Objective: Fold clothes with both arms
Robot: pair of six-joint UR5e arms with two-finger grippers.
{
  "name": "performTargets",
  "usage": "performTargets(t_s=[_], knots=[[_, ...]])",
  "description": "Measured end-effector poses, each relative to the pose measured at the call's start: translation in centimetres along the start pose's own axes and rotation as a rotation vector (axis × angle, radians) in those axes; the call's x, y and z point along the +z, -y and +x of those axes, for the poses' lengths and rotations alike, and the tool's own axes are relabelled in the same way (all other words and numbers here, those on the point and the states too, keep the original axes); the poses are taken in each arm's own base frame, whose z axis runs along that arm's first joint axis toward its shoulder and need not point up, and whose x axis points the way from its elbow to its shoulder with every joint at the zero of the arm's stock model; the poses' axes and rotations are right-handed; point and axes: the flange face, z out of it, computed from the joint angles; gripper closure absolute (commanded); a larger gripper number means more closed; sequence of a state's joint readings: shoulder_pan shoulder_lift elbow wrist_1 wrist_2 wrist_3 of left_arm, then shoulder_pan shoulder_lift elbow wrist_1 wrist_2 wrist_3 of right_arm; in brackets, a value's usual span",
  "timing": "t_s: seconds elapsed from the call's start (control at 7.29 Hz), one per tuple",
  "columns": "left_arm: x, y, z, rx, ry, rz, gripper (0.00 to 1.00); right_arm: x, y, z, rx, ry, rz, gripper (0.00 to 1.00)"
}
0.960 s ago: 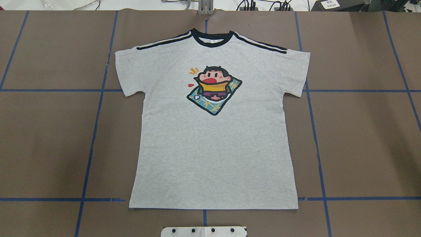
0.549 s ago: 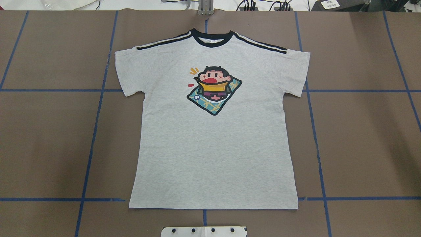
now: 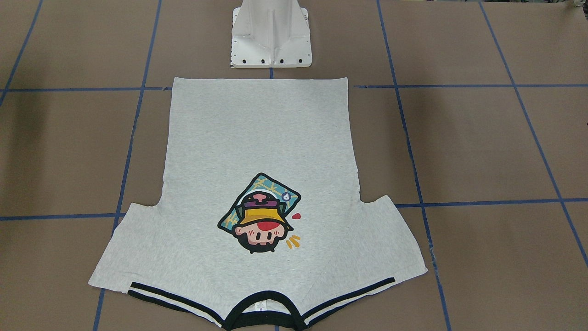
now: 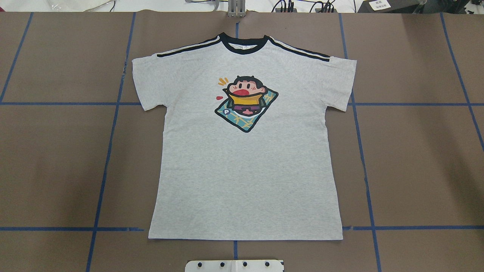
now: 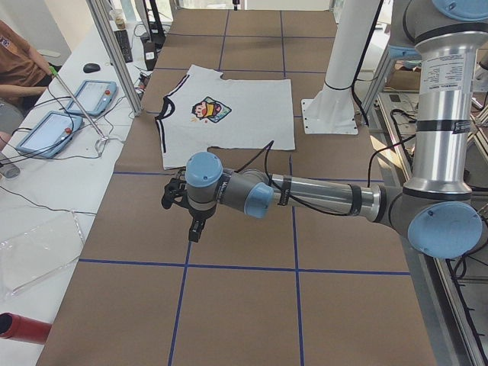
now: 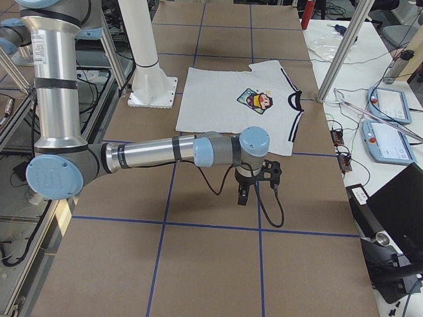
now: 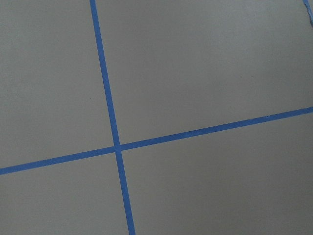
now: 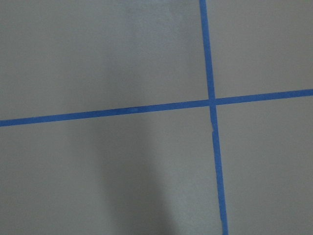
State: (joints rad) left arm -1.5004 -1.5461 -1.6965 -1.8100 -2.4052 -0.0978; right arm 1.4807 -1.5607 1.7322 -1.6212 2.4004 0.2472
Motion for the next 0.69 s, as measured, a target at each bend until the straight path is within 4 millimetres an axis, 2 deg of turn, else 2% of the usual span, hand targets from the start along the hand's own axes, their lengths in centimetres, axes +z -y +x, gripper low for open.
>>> performTargets(t_s=[0.14,0.41,0.69], knots=[[-0.1,0.0,0.2,0.002,-0.008,0.001,0.00,0.3,0.0,-1.1,-0.017,0.038,0.000,0.01],[-0.3,0.1,0.9,0.008,-0.059,0.001,0.00,2.6,1.0,-6.0,-0.041,0.077,0.003,0.02],[-0.5,0.3,1.3,0.037,-0.074,0.023,0.00,6.8,4.1,-10.9,-0.146,0.106,0.061,0.02]])
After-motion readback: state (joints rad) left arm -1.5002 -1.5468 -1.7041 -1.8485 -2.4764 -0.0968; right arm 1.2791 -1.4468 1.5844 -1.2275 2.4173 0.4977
